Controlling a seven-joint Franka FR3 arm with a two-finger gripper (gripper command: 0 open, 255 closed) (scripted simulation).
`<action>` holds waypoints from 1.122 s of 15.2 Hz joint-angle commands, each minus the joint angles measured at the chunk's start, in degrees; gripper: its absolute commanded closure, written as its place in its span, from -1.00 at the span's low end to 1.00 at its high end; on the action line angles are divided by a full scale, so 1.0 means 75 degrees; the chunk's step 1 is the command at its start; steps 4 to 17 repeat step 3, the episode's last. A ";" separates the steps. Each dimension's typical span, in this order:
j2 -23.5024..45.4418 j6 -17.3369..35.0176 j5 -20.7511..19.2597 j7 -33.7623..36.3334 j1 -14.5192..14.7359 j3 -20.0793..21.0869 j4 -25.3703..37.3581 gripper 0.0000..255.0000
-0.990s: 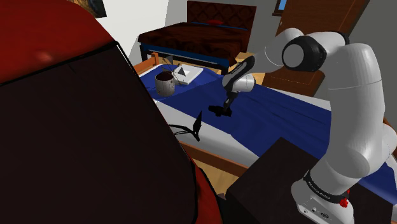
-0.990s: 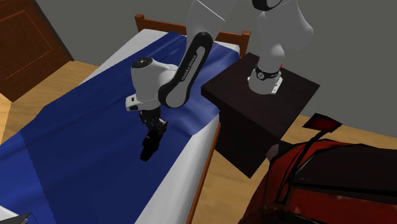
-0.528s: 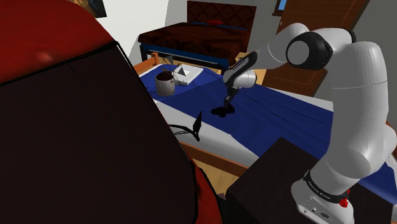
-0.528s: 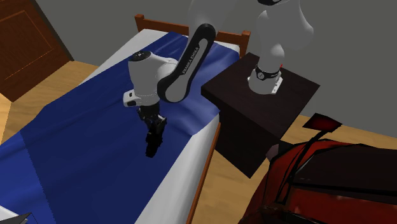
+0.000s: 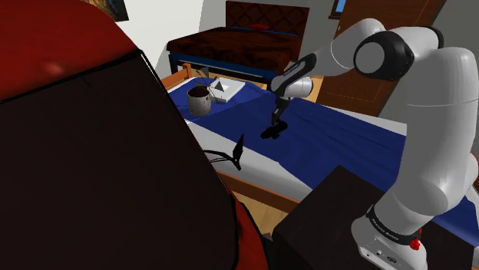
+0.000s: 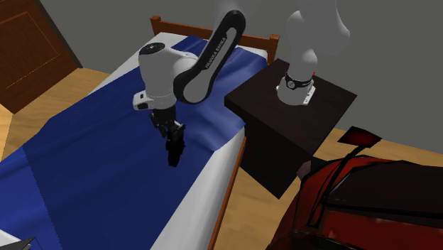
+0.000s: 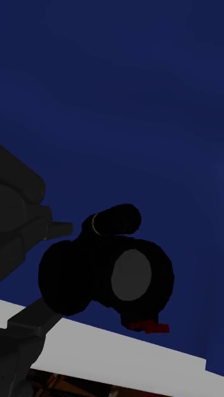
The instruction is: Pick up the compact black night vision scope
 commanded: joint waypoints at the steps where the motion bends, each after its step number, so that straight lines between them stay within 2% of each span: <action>1: -0.0152 -0.0146 -0.0064 0.0064 0.0033 -0.0041 0.0000 1.00; 17: -0.0163 -0.0157 -0.0069 0.0069 0.0035 -0.0043 0.0001 1.00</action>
